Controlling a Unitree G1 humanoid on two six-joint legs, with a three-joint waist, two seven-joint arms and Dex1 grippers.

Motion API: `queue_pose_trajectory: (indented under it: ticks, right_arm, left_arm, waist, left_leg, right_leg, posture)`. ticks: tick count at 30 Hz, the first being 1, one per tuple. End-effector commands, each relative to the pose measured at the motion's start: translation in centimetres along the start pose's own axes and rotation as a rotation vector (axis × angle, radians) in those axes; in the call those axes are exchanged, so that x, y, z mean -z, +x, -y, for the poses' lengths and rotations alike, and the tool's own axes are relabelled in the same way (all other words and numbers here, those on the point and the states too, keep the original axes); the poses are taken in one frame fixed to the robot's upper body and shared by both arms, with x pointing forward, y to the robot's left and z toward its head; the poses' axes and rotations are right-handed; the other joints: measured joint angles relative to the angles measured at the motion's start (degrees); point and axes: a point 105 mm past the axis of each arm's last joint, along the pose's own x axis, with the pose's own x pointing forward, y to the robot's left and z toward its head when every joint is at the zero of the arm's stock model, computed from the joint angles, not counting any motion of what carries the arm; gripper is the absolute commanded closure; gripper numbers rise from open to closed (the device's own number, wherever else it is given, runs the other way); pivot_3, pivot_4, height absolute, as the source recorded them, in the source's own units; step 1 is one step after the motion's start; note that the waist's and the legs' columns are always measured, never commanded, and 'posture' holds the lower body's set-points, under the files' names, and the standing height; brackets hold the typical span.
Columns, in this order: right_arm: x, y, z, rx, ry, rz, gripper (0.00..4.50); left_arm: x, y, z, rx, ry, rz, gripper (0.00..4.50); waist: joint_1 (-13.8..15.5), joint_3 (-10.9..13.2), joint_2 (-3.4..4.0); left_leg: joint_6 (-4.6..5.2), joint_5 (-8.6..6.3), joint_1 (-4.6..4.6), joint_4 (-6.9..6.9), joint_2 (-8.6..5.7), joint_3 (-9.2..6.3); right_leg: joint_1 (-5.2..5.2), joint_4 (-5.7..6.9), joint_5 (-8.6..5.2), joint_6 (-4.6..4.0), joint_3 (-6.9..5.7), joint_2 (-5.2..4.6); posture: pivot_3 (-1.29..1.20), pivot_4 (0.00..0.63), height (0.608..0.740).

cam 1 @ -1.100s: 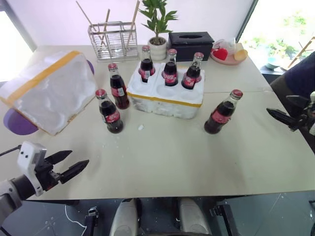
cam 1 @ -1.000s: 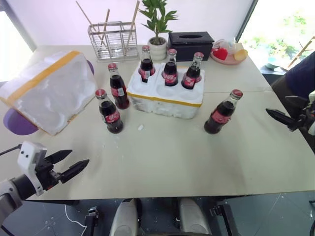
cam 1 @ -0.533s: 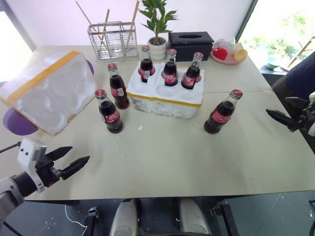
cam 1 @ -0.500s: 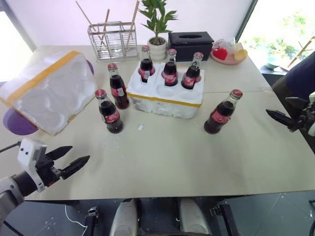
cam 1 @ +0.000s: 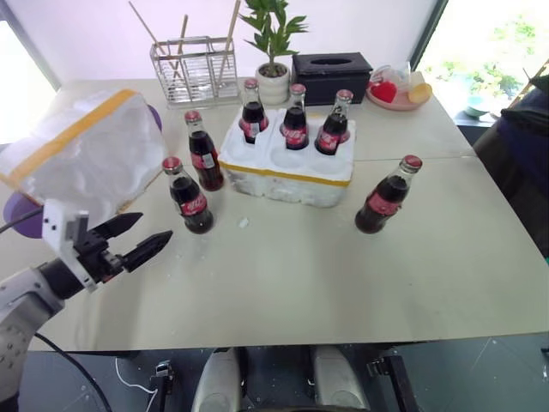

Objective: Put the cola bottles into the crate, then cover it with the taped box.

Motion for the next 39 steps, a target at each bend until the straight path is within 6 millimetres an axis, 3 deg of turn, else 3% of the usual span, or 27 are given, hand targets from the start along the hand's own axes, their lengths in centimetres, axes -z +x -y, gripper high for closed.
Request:
queue_pose_trajectory:
  ticks: [1,9,17,20,22,24,29,32,35,39]
  right_arm:
    - [-3.0,1.0,-4.1,-0.224,-0.034,0.006,0.0]
    - [-5.3,3.1,-8.4,-0.393,-0.031,0.072,0.0]
    - [-6.3,4.1,-10.3,-0.427,-0.033,0.128,0.0]
    - [-6.4,4.3,-10.2,-0.408,-0.024,0.148,0.0]
    - [-6.3,4.4,-10.1,-0.394,-0.01,0.157,0.0]
    - [-6.1,4.4,-10.1,-0.384,-0.003,0.156,0.0]
    - [-5.6,4.4,-9.9,-0.351,0.026,0.164,0.0]
    - [-5.3,4.4,-9.8,-0.33,0.033,0.165,0.0]
    - [-5.0,4.5,-9.7,-0.312,0.036,0.167,0.0]
    - [-4.5,4.6,-9.2,-0.265,0.041,0.169,0.0]
  left_arm:
    - [-0.7,1.5,-0.6,0.011,0.045,0.02,0.06]
    - [-1.6,5.6,-0.8,0.076,0.118,0.049,0.06]
    - [0.3,8.0,-0.7,0.137,0.141,-0.018,0.06]
    - [0.3,8.2,-0.6,0.151,0.147,-0.011,0.88]
    - [-0.2,8.3,-0.5,0.158,0.145,0.004,1.81]
    - [-0.7,8.2,-0.2,0.174,0.135,0.017,1.83]
    - [-3.4,7.2,3.6,0.408,0.039,0.045,1.83]
    - [-6.3,7.6,5.6,0.527,0.014,0.097,1.83]
    - [-9.6,9.5,6.6,0.565,0.009,0.204,1.83]
    - [-13.0,13.9,7.3,0.515,0.027,0.338,1.83]
  waist:
    - [0.1,0.0,0.0]
    - [0.2,0.0,-0.05]
    - [0.2,0.0,-0.05]
    - [0.2,0.0,-0.05]
    - [0.4,0.0,-0.06]
    - [0.4,0.0,-0.06]
    - [0.4,0.1,-0.13]
    - [0.6,0.1,-0.22]
    - [1.1,0.1,-0.26]
    - [1.5,0.1,-0.25]
  left_leg:
    - [0.0,0.0,0.0,0.03,-0.01,0.01]
    - [-0.01,0.0,-0.04,0.11,-0.03,0.04]
    - [0.0,0.0,-0.05,0.1,-0.02,0.05]
    - [0.0,0.0,-0.06,0.1,-0.02,0.05]
    - [0.0,0.0,-0.06,0.1,-0.03,0.06]
    - [0.0,0.0,-0.08,0.12,-0.03,0.05]
    - [0.0,0.0,-0.13,0.12,-0.03,0.05]
    - [0.01,0.01,-0.15,0.15,-0.03,0.0]
    - [0.01,0.02,-0.15,0.31,-0.03,-0.09]
    - [0.02,0.01,-0.14,0.52,-0.05,-0.09]
  right_leg:
    - [0.0,0.0,0.0,0.0,0.01,-0.02]
    - [0.02,-0.01,0.01,0.01,0.0,-0.07]
    - [-0.01,0.04,0.02,0.03,0.0,-0.06]
    - [-0.01,0.04,0.02,0.03,0.0,-0.07]
    - [-0.01,0.04,0.02,0.03,0.0,-0.08]
    - [0.0,0.04,0.02,0.03,0.0,-0.08]
    - [-0.01,0.04,0.03,0.04,0.0,-0.08]
    - [-0.02,0.06,0.03,0.04,-0.01,-0.07]
    - [0.03,0.18,0.03,0.05,-0.04,0.0]
    - [0.15,0.2,0.15,0.26,-0.03,0.0]
  posture:
    - [0.0,0.15,0.74]
    - [0.0,0.15,0.74]
    - [0.0,0.15,0.74]
    - [0.0,0.15,0.74]
    - [0.0,0.15,0.74]
    - [0.0,0.15,0.74]
    - [0.0,0.15,0.74]
    - [0.0,0.15,0.74]
    - [0.0,0.15,0.74]
    - [0.0,0.15,0.74]
